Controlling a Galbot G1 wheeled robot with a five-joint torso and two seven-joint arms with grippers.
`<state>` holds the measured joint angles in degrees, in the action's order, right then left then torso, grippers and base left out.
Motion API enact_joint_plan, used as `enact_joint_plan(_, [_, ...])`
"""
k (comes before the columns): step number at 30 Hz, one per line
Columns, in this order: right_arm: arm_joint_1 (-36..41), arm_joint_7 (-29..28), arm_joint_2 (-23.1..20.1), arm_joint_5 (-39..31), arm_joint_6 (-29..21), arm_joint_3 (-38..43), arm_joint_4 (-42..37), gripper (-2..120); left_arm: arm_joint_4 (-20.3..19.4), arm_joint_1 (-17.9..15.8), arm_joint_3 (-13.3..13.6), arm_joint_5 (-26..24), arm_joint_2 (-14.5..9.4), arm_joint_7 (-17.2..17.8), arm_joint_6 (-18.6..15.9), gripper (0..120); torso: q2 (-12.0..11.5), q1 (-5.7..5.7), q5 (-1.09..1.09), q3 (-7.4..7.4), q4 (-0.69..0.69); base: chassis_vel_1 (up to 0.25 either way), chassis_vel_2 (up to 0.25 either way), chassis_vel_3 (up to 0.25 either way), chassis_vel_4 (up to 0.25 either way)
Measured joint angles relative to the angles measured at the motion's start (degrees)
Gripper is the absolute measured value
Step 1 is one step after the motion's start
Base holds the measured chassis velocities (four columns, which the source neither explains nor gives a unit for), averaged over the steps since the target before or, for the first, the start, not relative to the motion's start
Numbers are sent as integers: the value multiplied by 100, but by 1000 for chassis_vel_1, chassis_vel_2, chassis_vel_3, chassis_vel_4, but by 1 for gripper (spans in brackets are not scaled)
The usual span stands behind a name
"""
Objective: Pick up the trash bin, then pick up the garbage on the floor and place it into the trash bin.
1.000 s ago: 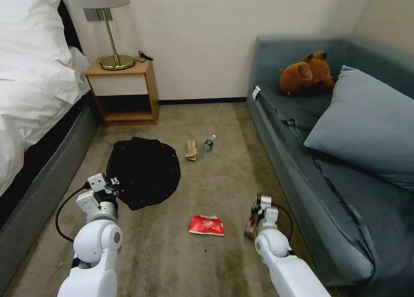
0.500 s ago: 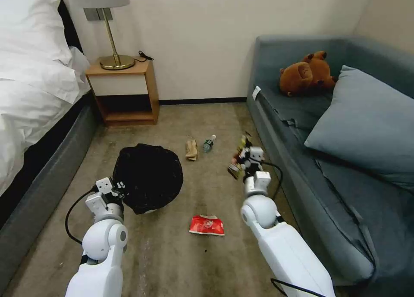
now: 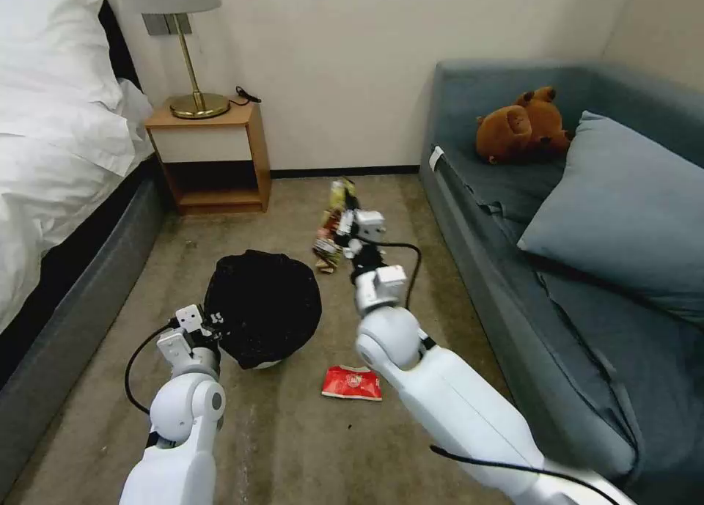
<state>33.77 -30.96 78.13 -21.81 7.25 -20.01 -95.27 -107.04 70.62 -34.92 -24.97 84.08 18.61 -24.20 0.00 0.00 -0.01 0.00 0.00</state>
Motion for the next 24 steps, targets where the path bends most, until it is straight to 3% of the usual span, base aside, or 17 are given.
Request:
enact_joint_plan(15, [-175,-13,283,76,24,-502,387,0,25,-13,36,-14,47,8,-1,3,0,0,0,0,0,0,0,0,0])
enact_joint_plan(24, [80,156,739,573,304,-648,1270,0,-186,13,26,-181,117,54,-41,3,0,0,0,0,0,0,0,0,0])
